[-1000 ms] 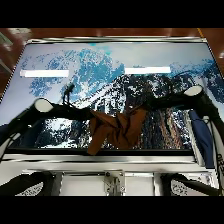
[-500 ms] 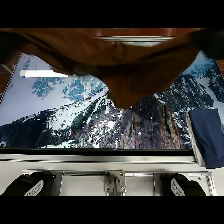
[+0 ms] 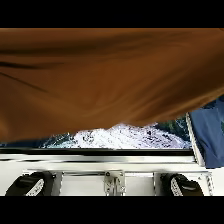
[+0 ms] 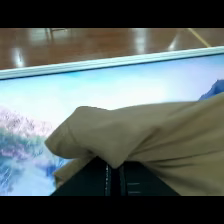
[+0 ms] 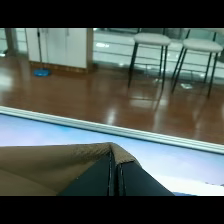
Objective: Fold the shirts.
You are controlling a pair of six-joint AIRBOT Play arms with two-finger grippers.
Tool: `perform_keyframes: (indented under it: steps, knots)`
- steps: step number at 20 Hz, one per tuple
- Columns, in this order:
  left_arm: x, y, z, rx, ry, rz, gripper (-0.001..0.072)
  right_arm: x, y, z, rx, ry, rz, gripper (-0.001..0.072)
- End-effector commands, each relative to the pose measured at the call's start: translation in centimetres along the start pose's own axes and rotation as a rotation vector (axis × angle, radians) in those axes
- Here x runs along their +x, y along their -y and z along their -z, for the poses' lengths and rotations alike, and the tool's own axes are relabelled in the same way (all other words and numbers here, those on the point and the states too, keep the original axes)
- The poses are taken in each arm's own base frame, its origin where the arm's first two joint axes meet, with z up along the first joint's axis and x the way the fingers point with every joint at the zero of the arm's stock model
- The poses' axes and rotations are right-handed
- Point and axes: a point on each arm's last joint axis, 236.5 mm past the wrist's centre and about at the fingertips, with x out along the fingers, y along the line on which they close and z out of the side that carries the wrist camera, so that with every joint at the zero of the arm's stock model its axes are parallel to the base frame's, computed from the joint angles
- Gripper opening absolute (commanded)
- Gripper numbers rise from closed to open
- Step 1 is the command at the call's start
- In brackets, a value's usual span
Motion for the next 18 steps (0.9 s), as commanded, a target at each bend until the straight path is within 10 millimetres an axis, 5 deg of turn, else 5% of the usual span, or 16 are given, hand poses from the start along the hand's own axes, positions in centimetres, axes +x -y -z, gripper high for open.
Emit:
perform_keyframes:
  steps: [1, 3, 6, 9, 12, 15, 18]
  knots:
    - [-0.2, -0.6, 4.3, -0.005, -0.174, -0.023, 0.0043, 0.3, 1.5, 0.7, -0.009, -0.031, 0.057, 0.0064]
    - [1.2, -0.8, 8.7, -0.027, -0.331, -0.012, 0.0043, 2.9, 1.9, 4.0, 0.018, -0.159, 0.031, 0.0065]
    - [4.7, -1.6, 16.7, -0.116, -0.571, -0.016, 0.0043, 8.6, 3.1, 12.0, 0.082, -0.432, -0.023, 0.0065]
    - [9.5, -2.9, 26.1, -0.253, -0.741, -0.064, 0.0043, 16.5, 5.3, 20.8, 0.172, -0.602, -0.035, 0.0064]
    - [15.7, -4.5, 32.0, -0.337, -0.792, -0.106, 0.0043, 26.2, 5.9, 27.8, 0.224, -0.597, -0.028, 0.0064]
    - [22.4, -6.3, 34.8, -0.36, -0.825, -0.122, 0.0043, 32.5, 3.7, 34.8, 0.234, -0.607, -0.039, 0.0064]
    - [29.3, -8.4, 33.9, -0.311, -0.754, -0.119, 0.0043, 36.1, 3.7, 36.8, 0.308, -0.522, 0.019, 0.0064]
